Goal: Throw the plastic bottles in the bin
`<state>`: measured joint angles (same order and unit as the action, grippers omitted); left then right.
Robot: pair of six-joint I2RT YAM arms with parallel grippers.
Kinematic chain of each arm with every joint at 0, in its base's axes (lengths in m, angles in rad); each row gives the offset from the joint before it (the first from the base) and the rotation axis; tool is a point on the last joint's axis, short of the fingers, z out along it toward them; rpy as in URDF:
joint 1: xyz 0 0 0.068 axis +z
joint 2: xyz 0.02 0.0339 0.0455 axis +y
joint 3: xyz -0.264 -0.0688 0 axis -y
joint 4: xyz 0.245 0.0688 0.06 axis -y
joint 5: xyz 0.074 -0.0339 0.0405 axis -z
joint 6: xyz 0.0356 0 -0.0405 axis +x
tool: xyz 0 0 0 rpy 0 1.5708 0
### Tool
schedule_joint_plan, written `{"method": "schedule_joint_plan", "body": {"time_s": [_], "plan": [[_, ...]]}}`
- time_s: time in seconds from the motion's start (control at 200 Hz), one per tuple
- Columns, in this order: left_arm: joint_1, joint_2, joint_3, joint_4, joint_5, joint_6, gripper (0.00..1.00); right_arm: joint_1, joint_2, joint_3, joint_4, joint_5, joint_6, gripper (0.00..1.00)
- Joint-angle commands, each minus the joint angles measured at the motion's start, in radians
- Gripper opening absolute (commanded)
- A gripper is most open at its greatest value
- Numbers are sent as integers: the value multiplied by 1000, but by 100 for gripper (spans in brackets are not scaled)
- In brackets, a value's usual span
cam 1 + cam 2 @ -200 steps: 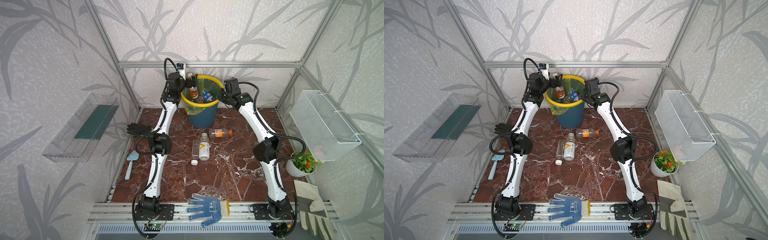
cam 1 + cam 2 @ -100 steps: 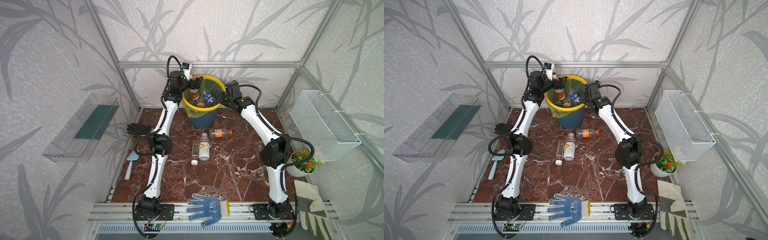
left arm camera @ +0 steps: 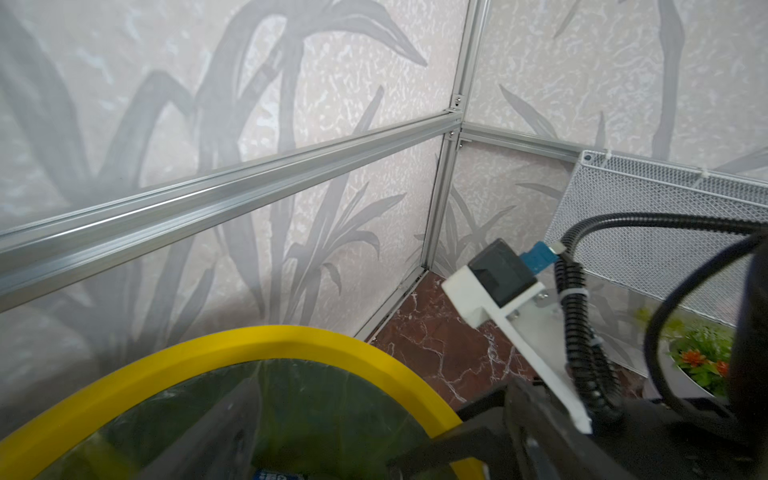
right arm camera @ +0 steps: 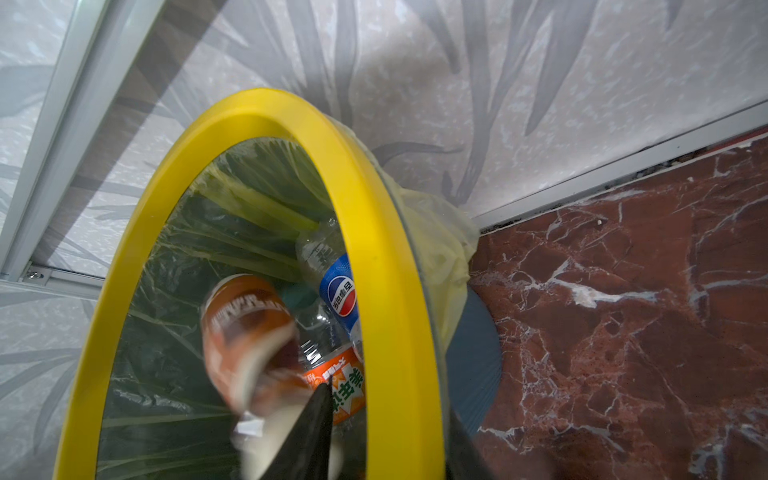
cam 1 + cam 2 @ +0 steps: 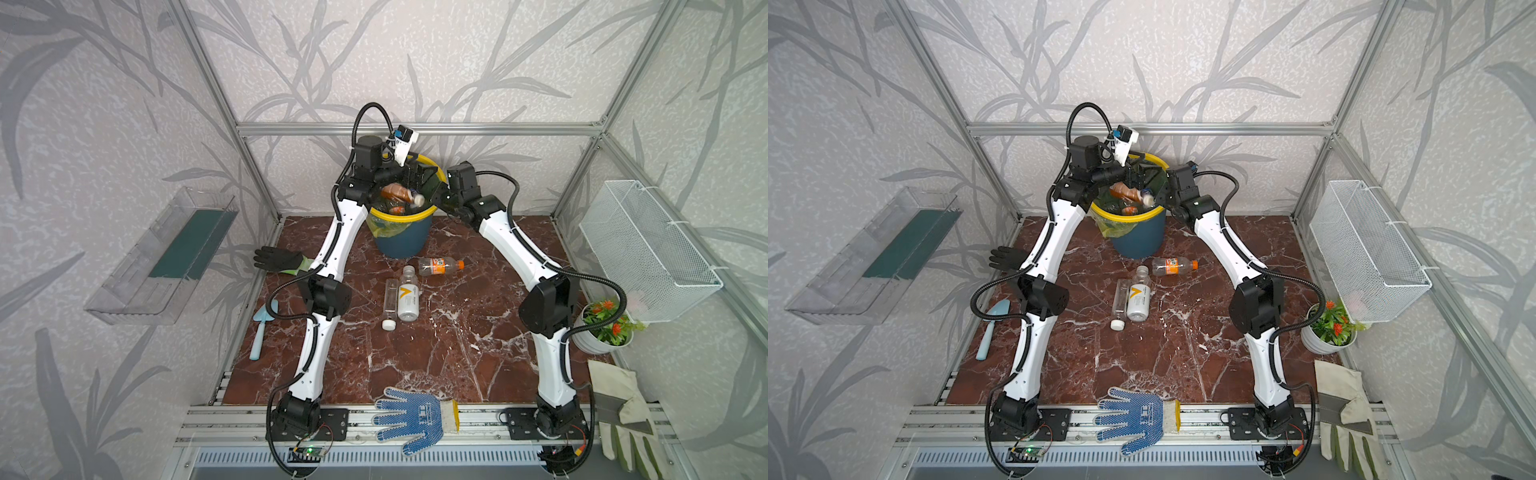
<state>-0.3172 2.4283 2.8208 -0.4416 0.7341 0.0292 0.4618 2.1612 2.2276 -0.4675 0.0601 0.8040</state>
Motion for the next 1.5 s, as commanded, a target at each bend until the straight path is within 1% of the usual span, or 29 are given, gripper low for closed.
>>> {"method": "schedule_joint_plan", "body": {"time_s": [0.0, 0.095, 0.175, 0.33, 0.435, 0.52, 0.575, 0.635, 0.75, 0.82, 0.89, 0.96, 1.04, 1.13, 1.175, 1.225, 1.26, 1.325, 1.37, 1.39, 1.395, 1.4, 1.41, 1.415, 1.425, 1.43, 1.435, 1.455, 1.495], "plan": [[13, -51, -49, -73, 38, 55, 91, 6, 15, -28, -9, -34, 4, 37], [21, -71, -66, -103, -3, 60, 89, 2, 11, -33, -7, -37, 1, 37], [53, -96, -75, -67, -24, 0, 88, -5, 17, -28, -10, -45, 8, 37], [119, -183, -116, -34, -190, -99, 88, -21, 56, 27, -17, -46, 39, 37], [162, -280, -247, -1, -296, -140, 88, -31, 102, 114, -39, -18, 46, 37], [194, -382, -428, 72, -322, -172, 88, -42, 152, 191, -57, -1, 64, 38], [215, -457, -558, 134, -329, -195, 88, -48, 188, 244, -67, 10, 66, 44], [235, -537, -682, 171, -383, -228, 88, -54, 228, 310, -79, 6, 66, 54], [251, -680, -865, 197, -462, -205, 89, -55, 283, 430, -126, 5, 46, 71], [259, -753, -959, 205, -491, -206, 89, -59, 280, 452, -114, -17, 34, 78], [264, -825, -1033, 179, -526, -209, 89, -67, 258, 445, -68, -86, -1, 84], [268, -901, -1115, 138, -563, -223, 89, -73, 235, 480, -83, -113, -72, 100], [273, -1006, -1248, 121, -594, -248, 89, -85, 195, 526, -140, -119, -158, 99], [273, -1126, -1392, 106, -644, -268, 89, -110, 126, 519, -193, -184, -300, 99], [271, -1187, -1460, 97, -668, -267, 89, -109, 81, 498, -268, -180, -391, 99], [270, -1261, -1522, 73, -689, -283, 89, -94, 22, 445, -375, -142, -522, 99], [270, -1320, -1563, 56, -693, -289, 89, -75, -41, 351, -418, -88, -596, 99], [270, -1416, -1637, 22, -690, -268, 89, -34, -179, 65, -401, 20, -667, 99], [271, -1461, -1680, -8, -681, -245, 89, -4, -319, -203, -268, 68, -694, 99], [271, -1483, -1697, -19, -666, -226, 89, 9, -399, -325, -165, 88, -693, 99], [271, -1487, -1700, -23, -662, -222, 89, 9, -399, -325, -165, 88, -693, 99], [270, -1492, -1705, -27, -658, -218, 89, 13, -415, -388, -143, 88, -693, 99], [271, -1500, -1711, -34, -650, -210, 89, 17, -440, -419, -120, 81, -693, 99], [271, -1502, -1715, -37, -647, -205, 90, 19, -465, -484, -75, 75, -693, 99], [271, -1511, -1724, -40, -642, -197, 90, 23, -523, -541, 17, 51, -693, 99], [270, -1515, -1729, -41, -640, -194, 90, 23, -523, -541, 17, 51, -693, 99], [270, -1519, -1733, -43, -639, -191, 89, 24, -541, -611, 44, 39, -693, 99], [269, -1532, -1751, -47, -637, -187, 90, 24, -605, -727, 142, -8, -698, 99], [270, -1556, -1792, -40, -643, -200, 90, 24, -728, -947, 318, -67, -646, 99]]}}
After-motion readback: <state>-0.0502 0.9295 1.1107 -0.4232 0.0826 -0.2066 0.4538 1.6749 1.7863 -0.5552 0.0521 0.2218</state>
